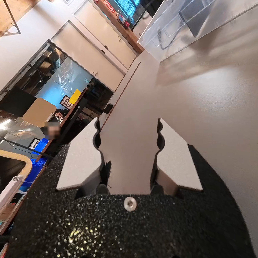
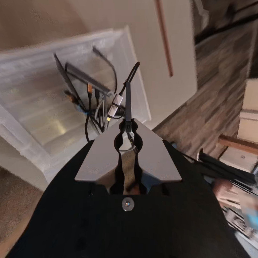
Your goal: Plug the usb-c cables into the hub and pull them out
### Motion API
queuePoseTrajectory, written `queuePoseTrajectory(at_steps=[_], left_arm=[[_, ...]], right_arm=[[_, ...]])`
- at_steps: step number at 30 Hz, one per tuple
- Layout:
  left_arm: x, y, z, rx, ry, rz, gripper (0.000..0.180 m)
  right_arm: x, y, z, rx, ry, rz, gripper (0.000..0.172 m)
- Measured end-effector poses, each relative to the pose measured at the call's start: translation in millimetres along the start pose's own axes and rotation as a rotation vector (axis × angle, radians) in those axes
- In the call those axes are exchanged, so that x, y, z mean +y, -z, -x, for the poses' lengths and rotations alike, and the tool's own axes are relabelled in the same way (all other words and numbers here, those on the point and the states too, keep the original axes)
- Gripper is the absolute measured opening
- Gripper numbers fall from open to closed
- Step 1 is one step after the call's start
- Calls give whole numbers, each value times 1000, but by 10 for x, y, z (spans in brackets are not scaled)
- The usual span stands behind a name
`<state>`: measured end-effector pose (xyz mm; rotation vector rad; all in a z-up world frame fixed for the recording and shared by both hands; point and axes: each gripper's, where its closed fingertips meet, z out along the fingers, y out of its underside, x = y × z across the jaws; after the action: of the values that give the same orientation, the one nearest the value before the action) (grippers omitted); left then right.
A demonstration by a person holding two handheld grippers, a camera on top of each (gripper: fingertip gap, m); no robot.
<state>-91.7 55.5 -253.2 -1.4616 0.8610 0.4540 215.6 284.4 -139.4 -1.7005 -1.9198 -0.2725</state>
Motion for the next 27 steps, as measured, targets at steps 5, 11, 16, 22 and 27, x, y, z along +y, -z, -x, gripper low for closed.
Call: queuePoseTrajectory(at_steps=[5, 11, 16, 22, 27], left_arm=[[34, 2, -18, 8, -12, 13, 79], [57, 2, -19, 19, -2, 16, 77], [44, -6, -39, 34, 0, 8, 78], [27, -16, 13, -8, 14, 45, 100], [-301, -20, 209, -107, 237, 99, 125]], right_arm=[[-122, -599, 178, -163, 153, 186, 7], [-258, -927, 200, -229, 30, 50, 6], [-34, -992, 214, -232, -168, -20, 7], [-170, -375, -157, 94, -421, -247, 88], [60, 457, -146, 533, -646, -516, 93]])
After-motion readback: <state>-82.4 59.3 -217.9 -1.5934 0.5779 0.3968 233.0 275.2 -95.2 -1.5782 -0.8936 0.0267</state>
